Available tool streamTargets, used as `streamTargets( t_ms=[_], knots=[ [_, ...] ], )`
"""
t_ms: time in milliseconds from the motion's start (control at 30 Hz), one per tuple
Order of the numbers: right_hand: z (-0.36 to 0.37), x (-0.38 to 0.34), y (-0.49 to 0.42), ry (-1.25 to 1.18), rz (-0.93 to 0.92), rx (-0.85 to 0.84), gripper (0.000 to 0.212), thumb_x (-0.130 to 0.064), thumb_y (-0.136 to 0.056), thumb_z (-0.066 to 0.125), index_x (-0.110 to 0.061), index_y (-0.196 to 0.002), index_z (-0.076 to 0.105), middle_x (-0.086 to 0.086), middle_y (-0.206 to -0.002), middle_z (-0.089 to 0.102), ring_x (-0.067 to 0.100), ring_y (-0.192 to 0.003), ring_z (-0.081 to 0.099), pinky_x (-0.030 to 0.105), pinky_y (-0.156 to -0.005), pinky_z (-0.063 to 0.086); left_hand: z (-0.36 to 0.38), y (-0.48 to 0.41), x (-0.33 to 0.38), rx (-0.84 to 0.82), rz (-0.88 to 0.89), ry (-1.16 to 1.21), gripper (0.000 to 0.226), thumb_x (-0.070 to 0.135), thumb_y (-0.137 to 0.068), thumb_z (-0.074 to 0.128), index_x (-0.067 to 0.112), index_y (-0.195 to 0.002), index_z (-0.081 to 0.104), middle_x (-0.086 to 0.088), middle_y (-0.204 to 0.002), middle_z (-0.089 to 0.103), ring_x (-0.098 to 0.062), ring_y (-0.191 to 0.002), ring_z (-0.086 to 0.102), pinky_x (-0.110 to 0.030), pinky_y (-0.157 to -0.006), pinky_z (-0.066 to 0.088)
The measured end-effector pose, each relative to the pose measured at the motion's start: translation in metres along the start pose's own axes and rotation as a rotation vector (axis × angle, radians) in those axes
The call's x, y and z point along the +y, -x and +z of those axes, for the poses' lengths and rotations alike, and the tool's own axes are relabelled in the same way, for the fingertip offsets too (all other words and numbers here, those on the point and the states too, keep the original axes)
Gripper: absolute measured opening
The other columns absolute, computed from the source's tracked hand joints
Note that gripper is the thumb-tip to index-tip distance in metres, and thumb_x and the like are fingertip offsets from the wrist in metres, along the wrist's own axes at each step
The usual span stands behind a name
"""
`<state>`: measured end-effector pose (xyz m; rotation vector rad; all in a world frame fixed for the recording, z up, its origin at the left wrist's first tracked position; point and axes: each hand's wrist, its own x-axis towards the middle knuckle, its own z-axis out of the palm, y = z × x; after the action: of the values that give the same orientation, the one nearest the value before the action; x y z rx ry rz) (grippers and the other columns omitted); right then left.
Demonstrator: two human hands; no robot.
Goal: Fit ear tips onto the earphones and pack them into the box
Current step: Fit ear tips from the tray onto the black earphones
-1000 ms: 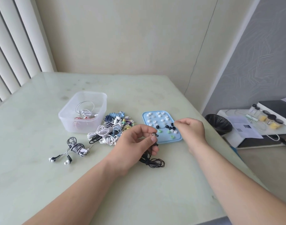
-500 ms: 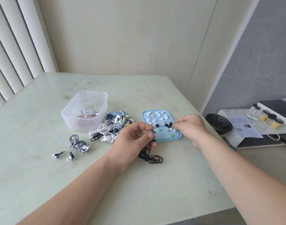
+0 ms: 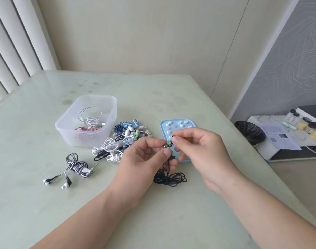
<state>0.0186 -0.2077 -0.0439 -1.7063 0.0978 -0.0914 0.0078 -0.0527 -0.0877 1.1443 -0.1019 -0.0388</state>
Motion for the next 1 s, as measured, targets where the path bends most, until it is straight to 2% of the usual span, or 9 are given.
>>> streamTargets(
  t_ms=[133,300,433,667,867,1000],
  knots=[
    [0.005,0.005,-0.002,-0.133,0.019,-0.045,0.013,-0.004,-0.086,0.078,-0.015,-0.093,0.081,0.007,-0.075,0.075,0.014,-0.055,0.058,0.021,-0.059,0.052,-0.001,-0.003,0.001,0.015,-0.020,0.000,0.017,-0.002,-0.092,0.068,-0.005,-0.106,0.060,-0.017,-0.082,0.073,-0.034,-0.071,0.073,-0.039,-0.070,0.060],
    [-0.002,0.018,0.000,-0.254,0.052,-0.059,0.011,-0.001,-0.078,0.082,-0.009,-0.085,0.081,0.018,-0.076,0.074,0.026,-0.057,0.056,0.029,-0.062,0.055,0.000,-0.002,0.002,0.040,-0.031,-0.009,0.019,0.004,-0.086,0.071,-0.001,-0.104,0.067,-0.022,-0.087,0.073,-0.033,-0.070,0.072,-0.037,-0.069,0.062],
    [-0.005,0.030,0.002,-0.339,0.112,-0.115,0.021,-0.011,-0.066,0.084,-0.007,-0.087,0.080,0.019,-0.078,0.073,0.030,-0.065,0.057,0.030,-0.058,0.049,0.002,-0.001,0.001,0.038,-0.042,-0.060,0.016,0.005,-0.085,0.072,0.002,-0.101,0.071,-0.021,-0.085,0.072,-0.031,-0.068,0.071,-0.033,-0.066,0.061],
    [-0.008,0.031,0.001,-0.444,0.155,-0.188,0.024,-0.013,-0.058,0.085,-0.010,-0.082,0.081,0.017,-0.079,0.072,0.024,-0.068,0.059,0.027,-0.056,0.046,0.005,0.001,0.001,0.052,-0.032,-0.126,0.017,0.007,-0.083,0.074,0.000,-0.096,0.066,-0.023,-0.085,0.071,-0.031,-0.068,0.072,-0.037,-0.066,0.062],
    [-0.009,0.032,0.000,-0.440,0.148,-0.223,0.021,-0.013,-0.064,0.082,-0.009,-0.084,0.081,0.019,-0.083,0.072,0.024,-0.070,0.064,0.027,-0.056,0.046,0.005,0.002,0.002,0.024,-0.028,-0.134,0.016,0.008,-0.081,0.074,0.002,-0.093,0.067,-0.016,-0.084,0.072,-0.031,-0.069,0.073,-0.039,-0.069,0.064],
    [-0.011,0.032,0.001,-0.425,0.137,-0.248,0.020,-0.014,-0.066,0.081,-0.010,-0.086,0.080,0.019,-0.086,0.072,0.023,-0.071,0.064,0.028,-0.057,0.046,0.004,0.002,0.000,0.025,-0.030,-0.136,0.016,0.008,-0.082,0.074,0.002,-0.095,0.068,-0.021,-0.087,0.071,-0.032,-0.070,0.073,-0.038,-0.068,0.063]
  ],
)
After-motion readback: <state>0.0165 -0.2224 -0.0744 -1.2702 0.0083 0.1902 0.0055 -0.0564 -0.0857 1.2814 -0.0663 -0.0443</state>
